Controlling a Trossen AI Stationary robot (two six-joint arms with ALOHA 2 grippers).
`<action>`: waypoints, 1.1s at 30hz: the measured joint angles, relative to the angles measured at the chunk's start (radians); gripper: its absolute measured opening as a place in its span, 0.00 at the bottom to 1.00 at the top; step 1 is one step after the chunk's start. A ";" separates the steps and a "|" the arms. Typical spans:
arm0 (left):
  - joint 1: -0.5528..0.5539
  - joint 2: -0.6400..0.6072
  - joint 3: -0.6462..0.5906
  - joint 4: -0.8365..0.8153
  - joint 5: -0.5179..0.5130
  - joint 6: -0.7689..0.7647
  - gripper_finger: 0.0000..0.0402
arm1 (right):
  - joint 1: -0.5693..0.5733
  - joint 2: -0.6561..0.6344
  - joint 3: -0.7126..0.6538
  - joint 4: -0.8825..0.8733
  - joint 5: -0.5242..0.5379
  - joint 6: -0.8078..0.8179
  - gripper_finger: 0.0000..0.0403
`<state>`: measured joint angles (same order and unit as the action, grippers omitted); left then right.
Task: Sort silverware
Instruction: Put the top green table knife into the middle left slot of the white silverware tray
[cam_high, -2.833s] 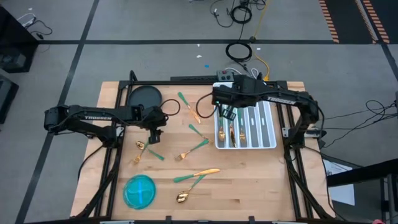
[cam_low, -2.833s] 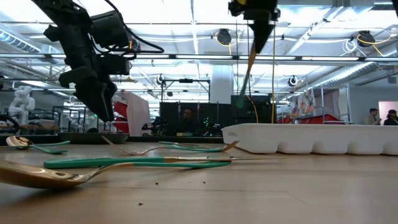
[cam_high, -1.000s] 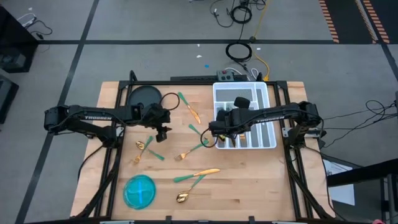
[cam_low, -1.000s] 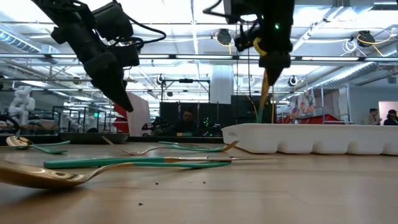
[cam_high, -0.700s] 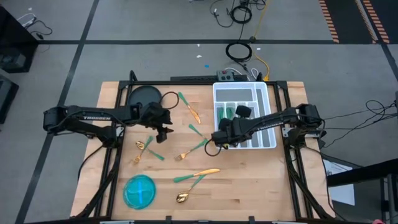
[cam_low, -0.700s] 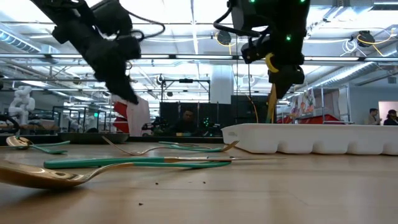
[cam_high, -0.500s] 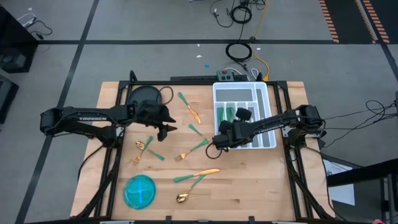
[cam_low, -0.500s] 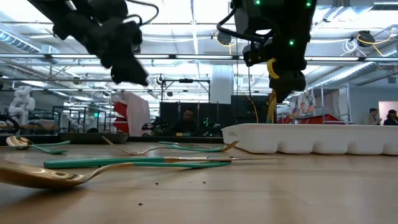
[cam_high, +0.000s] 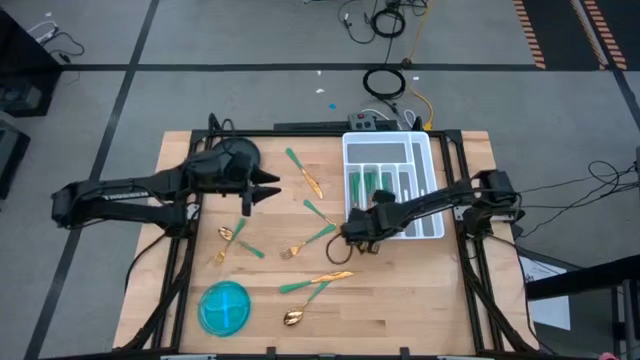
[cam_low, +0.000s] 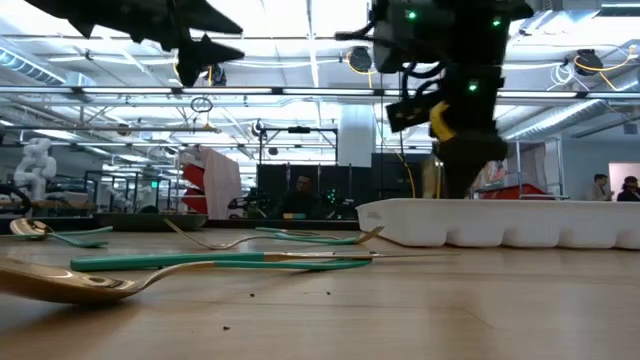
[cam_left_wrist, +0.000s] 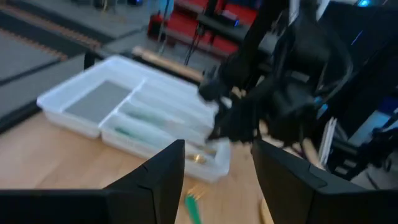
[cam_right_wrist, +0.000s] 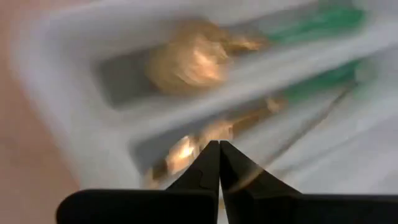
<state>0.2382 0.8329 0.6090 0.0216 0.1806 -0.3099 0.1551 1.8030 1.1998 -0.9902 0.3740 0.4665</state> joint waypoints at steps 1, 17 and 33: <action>0.000 -0.010 0.000 0.011 0.000 0.000 0.49 | -0.001 -0.001 -0.009 0.012 -0.045 -0.023 0.00; -0.001 -0.064 0.000 0.019 0.000 -0.018 0.49 | -0.010 -0.010 -0.028 0.094 -0.109 -0.061 0.00; -0.001 -0.052 0.000 0.018 0.160 0.047 0.49 | -0.054 -0.229 -0.028 0.079 -0.190 0.023 0.09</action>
<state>0.2375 0.7807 0.6090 0.0400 0.3409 -0.2626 0.1011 1.5742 1.1717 -0.9111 0.1838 0.4899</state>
